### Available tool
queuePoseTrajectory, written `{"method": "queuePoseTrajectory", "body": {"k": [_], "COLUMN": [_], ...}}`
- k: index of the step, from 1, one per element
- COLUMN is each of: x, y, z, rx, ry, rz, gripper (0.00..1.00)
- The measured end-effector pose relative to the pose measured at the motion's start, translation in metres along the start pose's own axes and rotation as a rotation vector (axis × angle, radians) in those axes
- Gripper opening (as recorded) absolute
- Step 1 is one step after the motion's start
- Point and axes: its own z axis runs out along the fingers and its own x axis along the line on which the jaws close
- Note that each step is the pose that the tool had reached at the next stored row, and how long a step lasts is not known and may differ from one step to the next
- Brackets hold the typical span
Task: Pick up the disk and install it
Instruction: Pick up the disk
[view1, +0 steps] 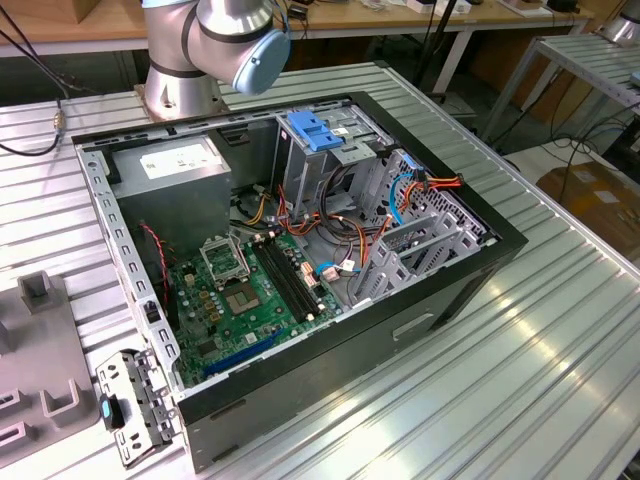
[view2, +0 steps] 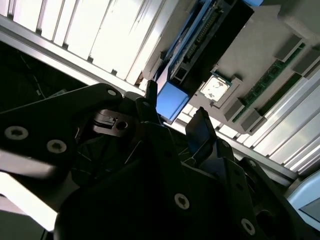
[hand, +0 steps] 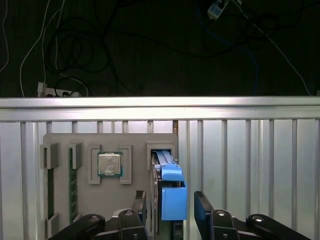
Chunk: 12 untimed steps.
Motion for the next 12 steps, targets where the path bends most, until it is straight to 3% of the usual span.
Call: {"method": "queuePoseTrajectory", "body": {"k": [10, 12], "x": [0.0, 0.0001], "y": [0.0, 0.0], "z": [0.0009, 0.0037], "rx": [-0.0009, -0.0046], "ry": [0.0, 0.0], "rz": [0.0, 0.0], "gripper": [0.51, 0.51]}}
